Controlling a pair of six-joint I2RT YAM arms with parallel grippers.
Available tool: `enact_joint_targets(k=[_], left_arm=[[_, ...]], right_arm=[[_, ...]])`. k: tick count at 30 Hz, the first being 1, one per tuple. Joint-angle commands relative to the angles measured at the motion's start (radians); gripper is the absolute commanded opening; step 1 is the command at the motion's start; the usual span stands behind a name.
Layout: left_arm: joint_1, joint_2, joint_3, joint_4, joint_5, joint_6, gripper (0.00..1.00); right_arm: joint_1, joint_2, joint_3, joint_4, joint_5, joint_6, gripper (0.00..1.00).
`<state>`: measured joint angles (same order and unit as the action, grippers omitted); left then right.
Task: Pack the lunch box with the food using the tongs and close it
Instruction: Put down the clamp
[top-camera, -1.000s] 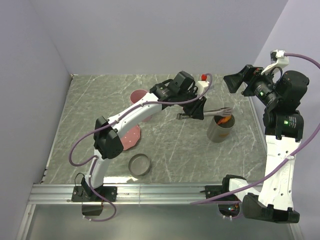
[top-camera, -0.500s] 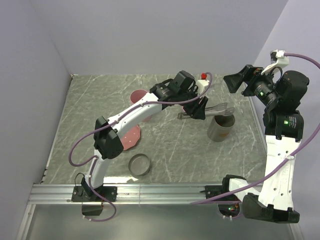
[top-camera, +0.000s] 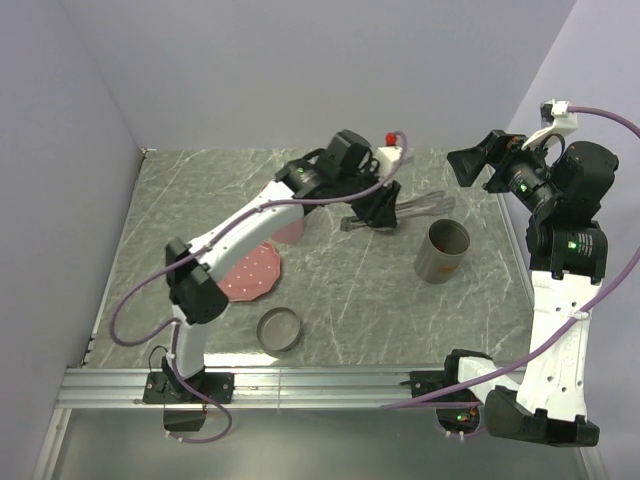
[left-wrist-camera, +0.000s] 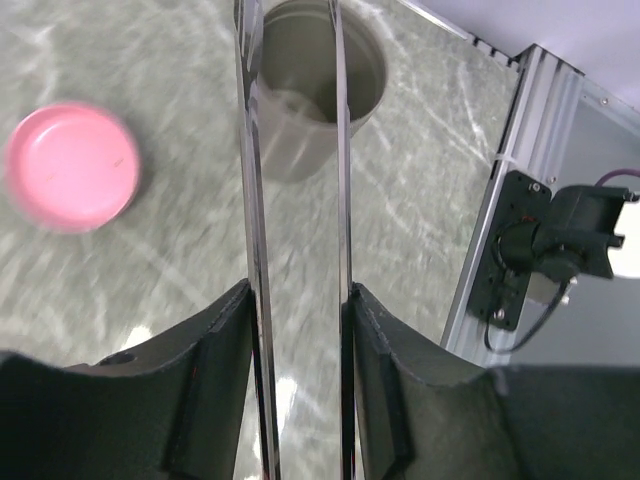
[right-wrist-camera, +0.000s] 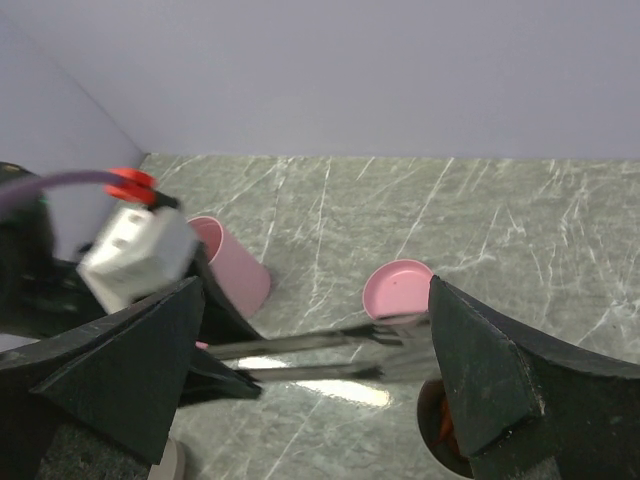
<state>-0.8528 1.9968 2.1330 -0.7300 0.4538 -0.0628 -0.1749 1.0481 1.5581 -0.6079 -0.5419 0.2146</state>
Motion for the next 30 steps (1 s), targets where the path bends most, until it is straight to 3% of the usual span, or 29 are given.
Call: enact_joint_targets(k=[1, 6, 18, 22, 30], left_arm=[[0.050, -0.198, -0.074, 0.029, -0.012, 0.020, 0.45], [0.122, -0.378, -0.243, 0.021, -0.061, 0.047, 0.46], [0.573, -0.685, -0.473, -0.066, 0.037, 0.044, 0.45], [0.778, -0.717, -0.563, -0.078, 0.103, 0.052, 0.44], [1.040, -0.656, -0.659, -0.134, 0.137, 0.259, 0.44]], right_arm=[[-0.008, -0.023, 0.003, 0.010, -0.004, -0.024, 1.00], [-0.008, -0.019, -0.003, -0.010, -0.018, -0.040, 1.00], [-0.008, 0.010, -0.066, 0.005, -0.003, -0.096, 1.00], [-0.008, 0.018, -0.082, 0.004, -0.001, -0.118, 1.00], [-0.008, 0.021, -0.090, -0.009, -0.010, -0.142, 1.00]])
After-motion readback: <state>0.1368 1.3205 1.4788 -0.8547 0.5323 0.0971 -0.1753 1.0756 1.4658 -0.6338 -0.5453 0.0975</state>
